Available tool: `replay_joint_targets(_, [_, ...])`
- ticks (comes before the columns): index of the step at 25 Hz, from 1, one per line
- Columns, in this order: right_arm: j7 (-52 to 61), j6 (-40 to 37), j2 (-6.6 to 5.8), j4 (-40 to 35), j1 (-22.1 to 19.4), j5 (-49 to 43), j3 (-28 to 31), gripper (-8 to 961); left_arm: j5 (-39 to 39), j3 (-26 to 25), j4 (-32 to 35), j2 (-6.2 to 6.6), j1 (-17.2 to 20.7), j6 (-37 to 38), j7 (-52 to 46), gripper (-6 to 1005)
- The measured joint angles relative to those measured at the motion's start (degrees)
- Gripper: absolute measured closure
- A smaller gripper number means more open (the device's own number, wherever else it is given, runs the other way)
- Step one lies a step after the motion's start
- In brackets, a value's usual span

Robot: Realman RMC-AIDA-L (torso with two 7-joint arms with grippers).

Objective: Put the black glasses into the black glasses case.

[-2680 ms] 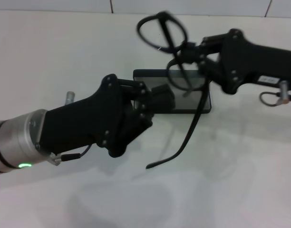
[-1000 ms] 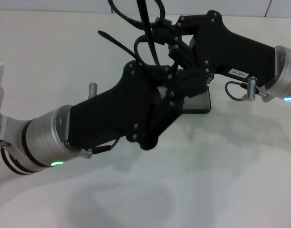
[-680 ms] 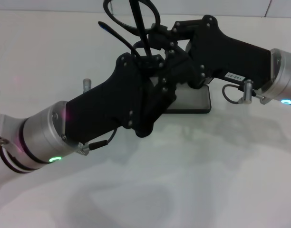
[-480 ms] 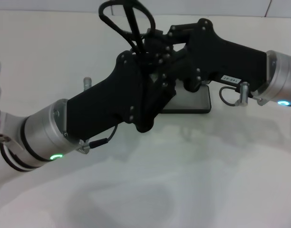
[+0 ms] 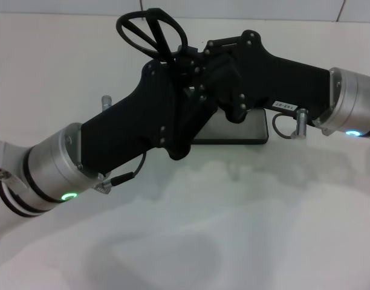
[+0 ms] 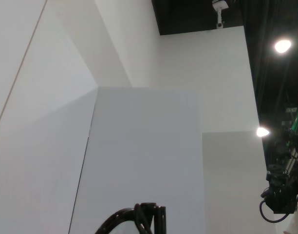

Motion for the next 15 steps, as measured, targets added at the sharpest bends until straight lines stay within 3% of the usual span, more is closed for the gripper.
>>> replay_joint_targets(9, [-1.06, 2.0, -0.02, -0.24, -0.83, 0.07, 1.7, 880, 0.6, 0.23, -0.07, 0.89, 0.33, -0.01, -1.57, 933])
replay_joint_targets(13, [-0.98, 3.15, -0.86, -1.2, -2.21, -0.73, 3.37, 878, 0.67, -0.08, -0.53, 2.69, 2.32, 1.0, -2.29, 933])
replay_joint_targets(15, [0.13, 4.47, -1.89, -3.16, -3.3, -3.28, 3.48, 877, 0.3, -0.67, -0.64, 4.02, 4.1, 2.15, -2.31, 933])
